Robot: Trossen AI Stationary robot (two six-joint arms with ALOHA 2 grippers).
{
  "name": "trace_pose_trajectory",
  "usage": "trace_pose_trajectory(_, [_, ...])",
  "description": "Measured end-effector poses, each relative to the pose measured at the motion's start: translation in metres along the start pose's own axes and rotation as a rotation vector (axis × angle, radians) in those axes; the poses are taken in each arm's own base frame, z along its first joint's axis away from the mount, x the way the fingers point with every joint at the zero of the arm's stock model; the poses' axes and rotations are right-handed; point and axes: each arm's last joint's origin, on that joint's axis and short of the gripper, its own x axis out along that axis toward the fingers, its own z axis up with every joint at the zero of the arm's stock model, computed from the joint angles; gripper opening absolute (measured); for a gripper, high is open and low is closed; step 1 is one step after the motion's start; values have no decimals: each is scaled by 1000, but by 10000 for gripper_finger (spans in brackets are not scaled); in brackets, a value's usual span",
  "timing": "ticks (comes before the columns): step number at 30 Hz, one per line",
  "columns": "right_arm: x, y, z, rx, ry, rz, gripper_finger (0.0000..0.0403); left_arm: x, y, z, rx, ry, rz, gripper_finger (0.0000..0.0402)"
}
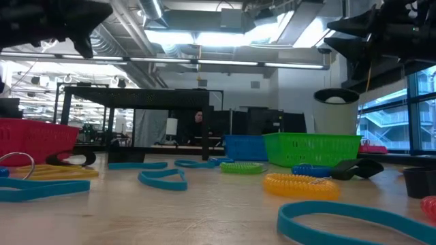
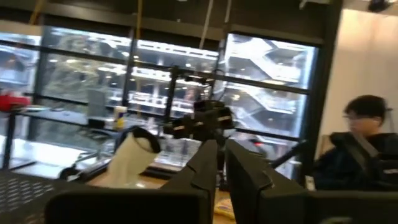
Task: Pick & Place Office Desk Supplies
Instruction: Put the blue spring keychain into the blue basket
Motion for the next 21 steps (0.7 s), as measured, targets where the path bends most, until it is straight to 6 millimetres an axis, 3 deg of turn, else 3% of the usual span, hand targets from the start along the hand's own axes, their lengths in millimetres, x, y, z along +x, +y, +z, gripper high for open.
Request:
trace_pose_trajectory(9, [2, 0, -2, -4, 2, -1, 166, 16, -8, 1, -1, 2, -117, 113])
trace_pose_trajectory(17, [3, 0, -2, -6, 4, -1, 166, 57, -20, 0, 35, 160, -94, 150])
trace_pose_trajectory(21, [3, 0, -2, -5, 4, -1, 166, 81, -27, -12, 57, 270, -82, 152])
